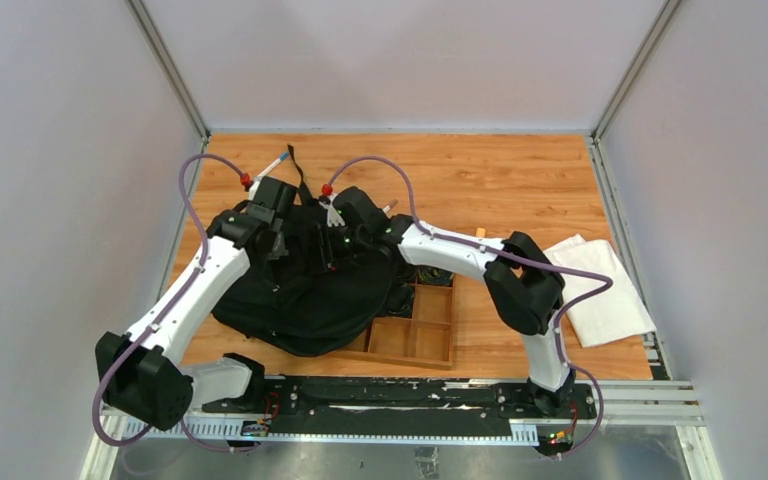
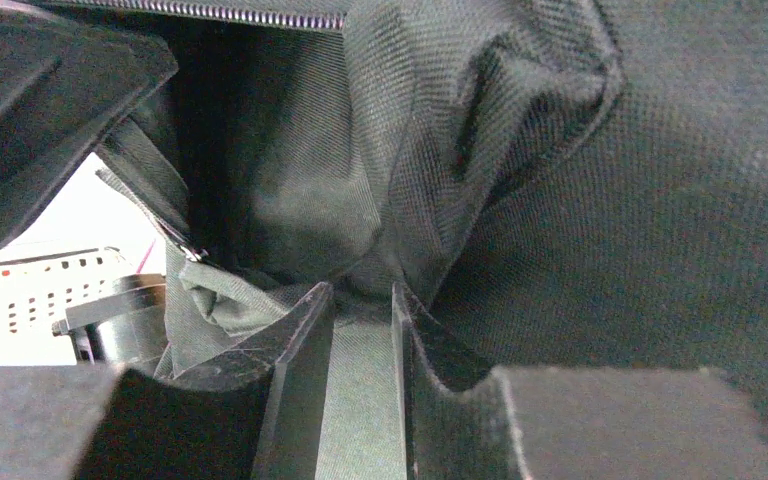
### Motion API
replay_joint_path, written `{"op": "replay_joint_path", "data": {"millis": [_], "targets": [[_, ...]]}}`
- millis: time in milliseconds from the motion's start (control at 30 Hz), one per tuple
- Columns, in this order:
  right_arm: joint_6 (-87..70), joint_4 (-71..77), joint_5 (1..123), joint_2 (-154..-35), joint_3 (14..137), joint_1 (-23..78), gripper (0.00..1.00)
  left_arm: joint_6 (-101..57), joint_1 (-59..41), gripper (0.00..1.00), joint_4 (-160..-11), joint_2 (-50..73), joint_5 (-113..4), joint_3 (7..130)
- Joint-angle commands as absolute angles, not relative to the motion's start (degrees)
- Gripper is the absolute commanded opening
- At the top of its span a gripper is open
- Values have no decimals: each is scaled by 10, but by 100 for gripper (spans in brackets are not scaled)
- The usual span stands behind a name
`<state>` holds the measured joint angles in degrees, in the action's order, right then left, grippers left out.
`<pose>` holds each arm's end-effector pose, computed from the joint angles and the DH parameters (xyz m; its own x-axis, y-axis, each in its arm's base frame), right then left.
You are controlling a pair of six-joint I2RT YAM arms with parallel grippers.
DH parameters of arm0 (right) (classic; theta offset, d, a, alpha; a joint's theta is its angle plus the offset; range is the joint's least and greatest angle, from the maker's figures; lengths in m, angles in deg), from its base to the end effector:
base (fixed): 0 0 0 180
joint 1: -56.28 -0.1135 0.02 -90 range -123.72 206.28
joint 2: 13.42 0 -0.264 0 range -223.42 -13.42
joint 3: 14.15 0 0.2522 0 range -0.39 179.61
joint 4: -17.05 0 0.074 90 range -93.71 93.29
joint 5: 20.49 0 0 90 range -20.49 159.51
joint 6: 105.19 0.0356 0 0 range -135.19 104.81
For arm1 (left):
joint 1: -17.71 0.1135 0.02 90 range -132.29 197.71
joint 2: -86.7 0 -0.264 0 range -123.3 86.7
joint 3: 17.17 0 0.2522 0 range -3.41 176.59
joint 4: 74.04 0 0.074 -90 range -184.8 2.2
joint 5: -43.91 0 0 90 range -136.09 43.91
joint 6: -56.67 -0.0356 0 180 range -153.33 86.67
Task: Pack the student bag
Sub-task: Pick up the stationery from the center of the board.
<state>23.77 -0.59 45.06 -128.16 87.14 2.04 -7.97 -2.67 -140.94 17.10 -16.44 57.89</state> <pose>0.2609 0.3875 0.2397 -0.8294 -0.1722 -0.5315 -0.5457 0.4535 0.7047 0.2210 -0.0633 0.2928 -0.7787 -0.1078 -0.6181 -0.2795 0.9416 0.1879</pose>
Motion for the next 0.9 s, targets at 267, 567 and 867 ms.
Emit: {"op": "replay_joint_path", "data": {"millis": [267,567,867], "targets": [[161,-125,504,-1094,816,83,44,-86,-27,0,-1428,252,-230,552],[109,-167,484,-1116,784,167,72,-86,-27,0,-1450,267,-243,556],[104,-153,384,-1188,786,166,66,-86,-27,0,-1449,251,-247,557]]}}
